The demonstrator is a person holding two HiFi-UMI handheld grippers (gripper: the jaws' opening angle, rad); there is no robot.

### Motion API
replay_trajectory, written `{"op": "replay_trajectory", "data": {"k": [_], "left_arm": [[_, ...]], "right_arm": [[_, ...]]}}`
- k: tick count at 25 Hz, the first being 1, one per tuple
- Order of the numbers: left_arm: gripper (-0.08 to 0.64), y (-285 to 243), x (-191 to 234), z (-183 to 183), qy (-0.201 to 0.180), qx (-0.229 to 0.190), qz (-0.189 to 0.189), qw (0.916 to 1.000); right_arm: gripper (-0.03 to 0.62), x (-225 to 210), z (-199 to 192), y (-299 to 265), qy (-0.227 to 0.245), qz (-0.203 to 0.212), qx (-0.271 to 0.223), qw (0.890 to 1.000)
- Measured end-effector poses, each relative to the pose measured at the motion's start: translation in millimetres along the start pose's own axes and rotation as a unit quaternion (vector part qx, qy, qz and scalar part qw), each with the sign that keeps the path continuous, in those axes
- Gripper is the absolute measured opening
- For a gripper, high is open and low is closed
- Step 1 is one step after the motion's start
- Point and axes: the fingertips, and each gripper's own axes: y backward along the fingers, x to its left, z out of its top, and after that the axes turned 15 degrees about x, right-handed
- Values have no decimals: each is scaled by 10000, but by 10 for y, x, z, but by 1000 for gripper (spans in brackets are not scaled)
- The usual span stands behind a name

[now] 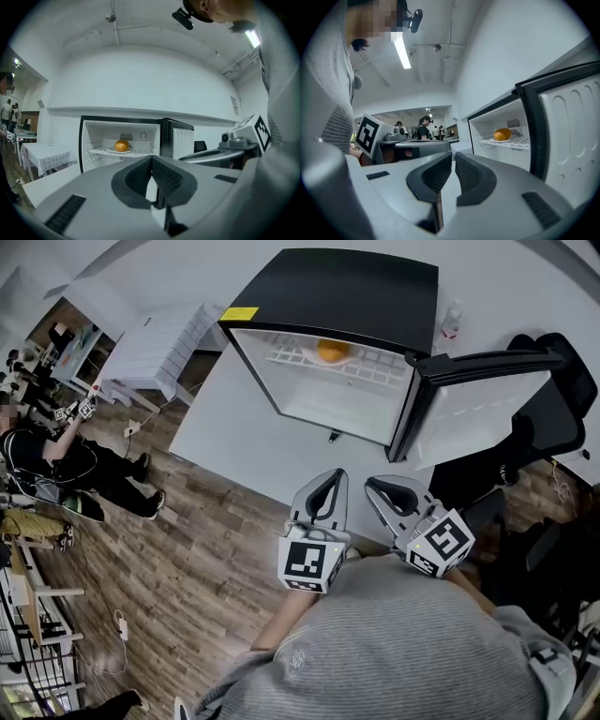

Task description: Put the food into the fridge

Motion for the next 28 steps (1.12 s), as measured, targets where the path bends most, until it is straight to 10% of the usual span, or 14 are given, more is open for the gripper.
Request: {"op": "replay_trajectory", "data": {"k": [28], "left_arm": [[11, -45, -82, -211, 149, 202, -259, 9993]], "right_arm": [[12, -30, -38, -30, 202, -259, 169, 9993]]}}
